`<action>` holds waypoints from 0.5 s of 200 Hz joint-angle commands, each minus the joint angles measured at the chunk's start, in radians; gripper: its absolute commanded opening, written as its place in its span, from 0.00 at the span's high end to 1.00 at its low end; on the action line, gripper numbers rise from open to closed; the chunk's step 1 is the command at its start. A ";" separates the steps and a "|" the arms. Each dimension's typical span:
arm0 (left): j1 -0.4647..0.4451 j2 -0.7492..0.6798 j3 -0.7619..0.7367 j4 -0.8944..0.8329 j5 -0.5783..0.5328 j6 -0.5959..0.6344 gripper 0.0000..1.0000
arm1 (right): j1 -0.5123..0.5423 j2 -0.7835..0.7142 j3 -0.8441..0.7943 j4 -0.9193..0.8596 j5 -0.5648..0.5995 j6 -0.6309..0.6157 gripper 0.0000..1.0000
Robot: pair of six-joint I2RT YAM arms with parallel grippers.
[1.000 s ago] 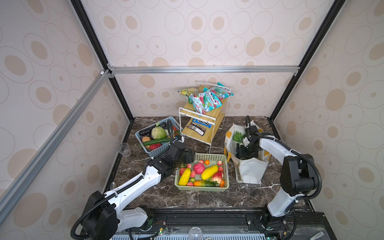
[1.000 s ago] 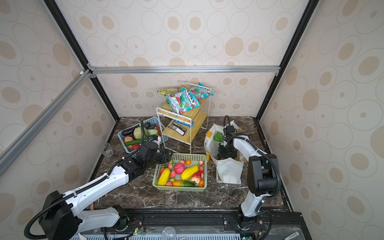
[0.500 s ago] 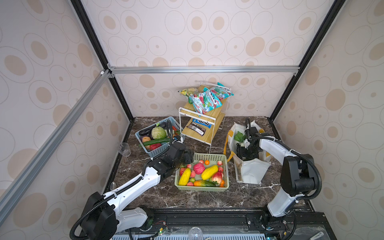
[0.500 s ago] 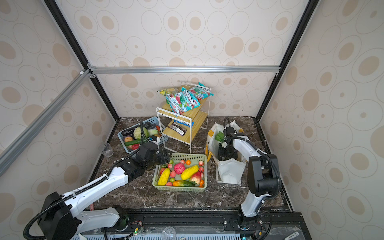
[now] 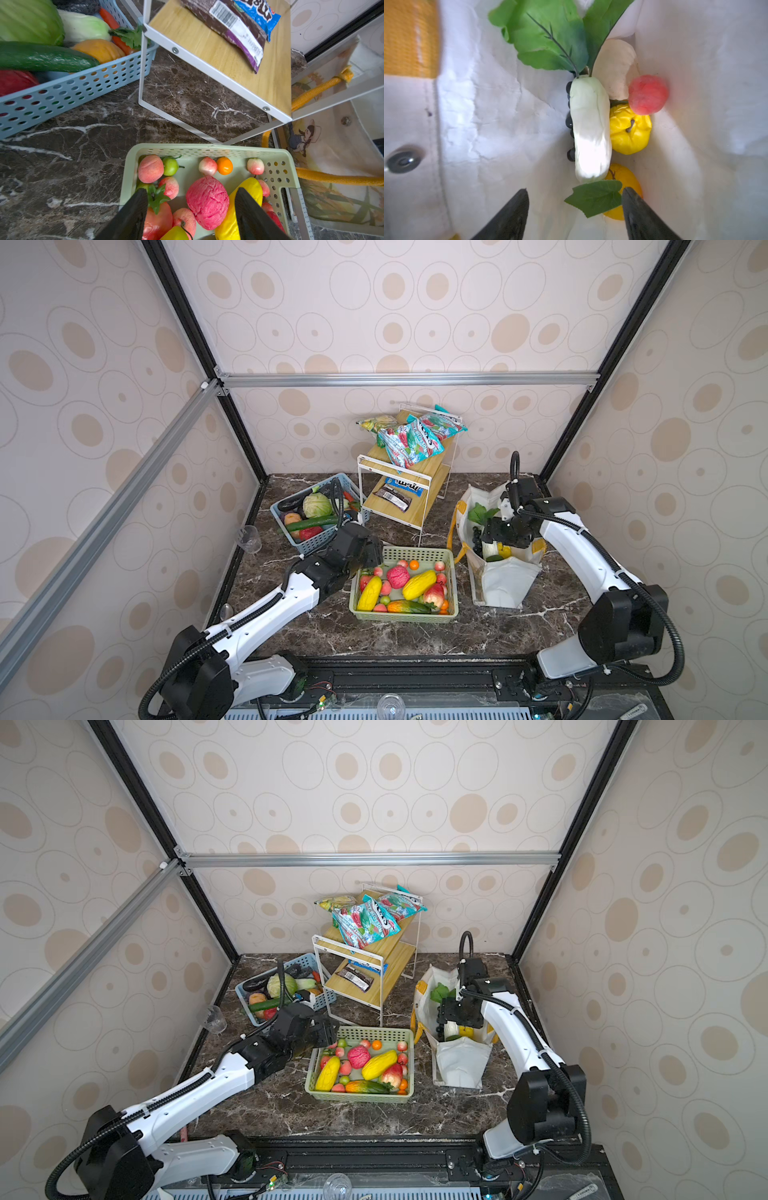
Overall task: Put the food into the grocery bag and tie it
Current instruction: 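Open the right gripper to release the radish and raise it, then move the left gripper over the vegetable basket while the right gripper hovers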
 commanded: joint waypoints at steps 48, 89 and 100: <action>0.182 0.005 0.104 -0.042 -0.028 0.057 0.33 | 0.044 -0.157 -0.008 0.045 -0.084 0.048 0.26; 0.269 0.064 0.161 -0.056 -0.068 0.091 0.33 | 0.085 -0.198 -0.025 0.070 -0.096 0.066 0.25; 0.290 0.080 0.175 -0.060 -0.073 0.099 0.33 | 0.092 -0.202 -0.033 0.074 -0.093 0.067 0.25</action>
